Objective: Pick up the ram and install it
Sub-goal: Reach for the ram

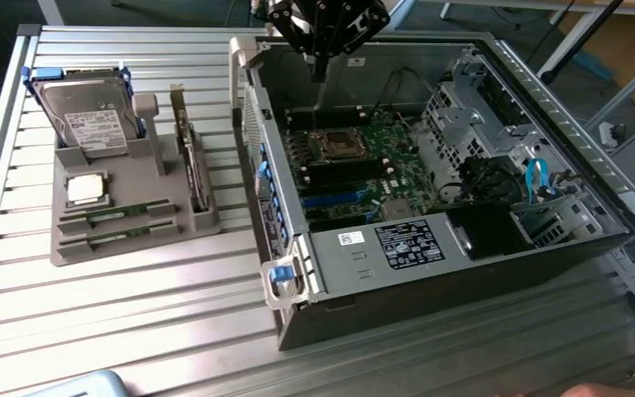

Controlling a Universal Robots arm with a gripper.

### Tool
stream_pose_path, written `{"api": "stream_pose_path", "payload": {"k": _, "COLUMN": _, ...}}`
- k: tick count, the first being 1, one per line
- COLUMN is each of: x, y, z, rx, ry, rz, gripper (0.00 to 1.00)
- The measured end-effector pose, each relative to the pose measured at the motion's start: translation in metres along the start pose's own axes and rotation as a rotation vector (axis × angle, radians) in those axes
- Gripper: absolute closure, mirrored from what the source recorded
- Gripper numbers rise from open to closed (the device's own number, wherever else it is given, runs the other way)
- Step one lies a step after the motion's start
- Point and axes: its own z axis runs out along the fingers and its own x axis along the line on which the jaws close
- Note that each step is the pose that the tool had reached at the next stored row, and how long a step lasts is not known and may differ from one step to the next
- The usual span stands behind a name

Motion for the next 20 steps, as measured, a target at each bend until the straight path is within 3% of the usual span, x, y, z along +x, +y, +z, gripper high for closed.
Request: {"api": "stream_pose_path", "payload": {"k": 20, "x": 0.027, "y": -0.002, "z": -0.0007, "rx": -0.0001, "ry": 0.0, "rz": 0.0, "gripper": 0.89}}
